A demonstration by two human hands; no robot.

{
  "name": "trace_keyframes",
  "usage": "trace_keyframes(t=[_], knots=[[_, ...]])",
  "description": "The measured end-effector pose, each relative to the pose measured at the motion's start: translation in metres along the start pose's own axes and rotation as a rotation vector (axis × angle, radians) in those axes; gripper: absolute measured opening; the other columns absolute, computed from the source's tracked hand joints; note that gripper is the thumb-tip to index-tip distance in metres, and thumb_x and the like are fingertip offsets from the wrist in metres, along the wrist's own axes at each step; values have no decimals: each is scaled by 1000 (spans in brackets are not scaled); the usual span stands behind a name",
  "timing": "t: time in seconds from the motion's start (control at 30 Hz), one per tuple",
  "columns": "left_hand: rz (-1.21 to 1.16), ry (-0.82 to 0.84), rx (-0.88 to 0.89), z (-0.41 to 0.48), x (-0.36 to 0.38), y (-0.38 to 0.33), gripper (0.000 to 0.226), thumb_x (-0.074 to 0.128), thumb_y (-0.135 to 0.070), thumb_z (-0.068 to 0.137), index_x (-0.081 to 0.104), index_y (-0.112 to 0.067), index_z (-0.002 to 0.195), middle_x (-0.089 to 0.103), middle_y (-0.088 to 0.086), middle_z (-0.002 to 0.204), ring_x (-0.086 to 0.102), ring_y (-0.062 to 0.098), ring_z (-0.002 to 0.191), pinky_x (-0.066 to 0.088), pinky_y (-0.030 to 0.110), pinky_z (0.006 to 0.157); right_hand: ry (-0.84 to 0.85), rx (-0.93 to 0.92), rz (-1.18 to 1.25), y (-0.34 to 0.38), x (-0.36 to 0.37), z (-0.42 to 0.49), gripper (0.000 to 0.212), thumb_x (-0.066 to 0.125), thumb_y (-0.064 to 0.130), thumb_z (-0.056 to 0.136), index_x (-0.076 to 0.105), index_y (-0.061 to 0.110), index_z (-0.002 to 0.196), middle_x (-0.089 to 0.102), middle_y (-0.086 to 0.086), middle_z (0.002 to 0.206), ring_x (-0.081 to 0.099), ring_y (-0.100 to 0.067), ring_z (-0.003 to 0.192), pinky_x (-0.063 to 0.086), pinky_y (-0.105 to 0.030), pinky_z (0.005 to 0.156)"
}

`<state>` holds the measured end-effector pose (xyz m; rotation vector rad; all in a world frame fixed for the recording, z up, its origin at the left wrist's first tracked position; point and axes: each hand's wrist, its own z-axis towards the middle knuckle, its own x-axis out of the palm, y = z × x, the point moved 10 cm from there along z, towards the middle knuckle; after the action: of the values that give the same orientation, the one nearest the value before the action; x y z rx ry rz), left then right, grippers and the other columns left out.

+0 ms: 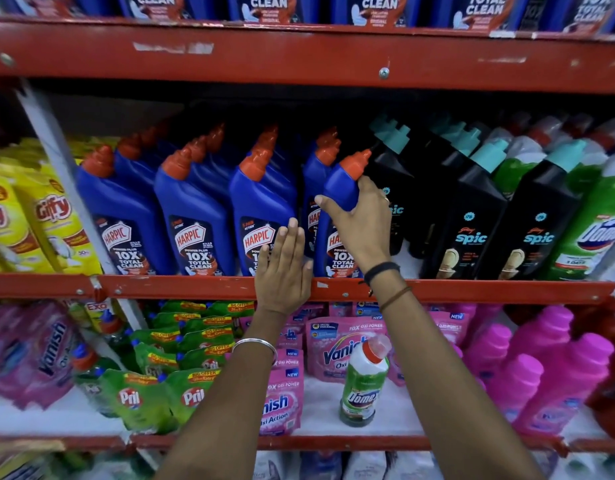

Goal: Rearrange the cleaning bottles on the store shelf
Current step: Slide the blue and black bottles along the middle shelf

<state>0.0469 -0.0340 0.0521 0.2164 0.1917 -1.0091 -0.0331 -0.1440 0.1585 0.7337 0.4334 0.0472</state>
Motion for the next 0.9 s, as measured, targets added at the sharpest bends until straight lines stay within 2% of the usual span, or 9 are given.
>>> trace_keyframes(t=[0.27, 0.4, 0.47, 0.53, 0.6, 0.67, 0.73, 0.83, 0.9], knots=[[2, 5, -6, 0, -1, -1, 60, 17, -31, 101, 0, -9, 154, -6, 3, 162, -2, 15, 149, -7, 36, 120, 55, -77, -87, 8, 13, -5, 52, 65, 49, 83, 55, 5, 108, 62, -14, 105, 53, -31, 102, 46, -41, 86], [6, 19, -8, 1, -1, -1, 60, 18, -31, 101, -1, -9, 154, -6, 2, 162, -1, 14, 149, -7, 35, 120, 83, -83, -42, 6, 5, -13, 66, 62, 49, 85, 44, 8, 133, 55, -13, 130, 47, -28, 121, 42, -39, 101], [18, 27, -4, 1, 1, -2, 60, 17, -32, 101, -1, -9, 154, -6, 2, 162, -2, 14, 149, -7, 35, 120, -4, -95, 33, 7, -23, -16, 65, 65, 44, 85, 44, 7, 134, 53, -11, 135, 45, -24, 127, 36, -28, 104], [27, 27, -6, 0, 2, -3, 60, 17, -32, 102, 0, -10, 154, -6, 2, 162, -2, 15, 149, -8, 36, 120, -211, -169, 85, 8, -74, -17, 49, 68, 33, 85, 54, 5, 123, 61, -11, 122, 52, -22, 117, 35, -18, 99], [30, 22, -13, 0, 3, -2, 60, 18, -32, 102, 0, -10, 154, -6, 2, 162, -2, 15, 149, -9, 35, 120, -450, -200, 75, -3, -130, -16, 38, 68, 29, 85, 59, 3, 111, 64, -11, 109, 56, -24, 106, 37, -20, 94], [34, 24, -19, 0, 4, -2, 60, 18, -33, 102, 0, -10, 154, -6, 2, 162, -3, 15, 149, -9, 35, 119, -625, -131, 1, -32, -178, -9, 42, 66, 31, 84, 57, 1, 111, 62, -15, 110, 54, -29, 106, 38, -27, 94], [41, 28, -27, 0, 5, -2, 60, 18, -34, 102, 0, -10, 154, -6, 1, 162, -3, 14, 149, -10, 35, 119, -673, 12, -108, -68, -209, 5, 55, 65, 35, 82, 50, -1, 121, 55, -20, 120, 48, -35, 115, 34, -36, 100], [64, 28, -35, 0, 4, -1, 61, 19, -34, 101, 1, -9, 154, -5, 2, 162, -3, 15, 149, -9, 35, 119, -550, 216, -234, -119, -231, 28, 77, 67, 38, 81, 33, -3, 136, 39, -23, 139, 31, -39, 133, 26, -41, 110], [64, 25, -32, 1, 3, -1, 64, 25, -32, 99, 1, -9, 154, -6, 2, 162, -3, 15, 149, -9, 34, 119, -417, 271, -267, -141, -228, 39, 86, 71, 38, 79, 28, -5, 139, 36, -25, 143, 30, -38, 135, 27, -43, 112]])
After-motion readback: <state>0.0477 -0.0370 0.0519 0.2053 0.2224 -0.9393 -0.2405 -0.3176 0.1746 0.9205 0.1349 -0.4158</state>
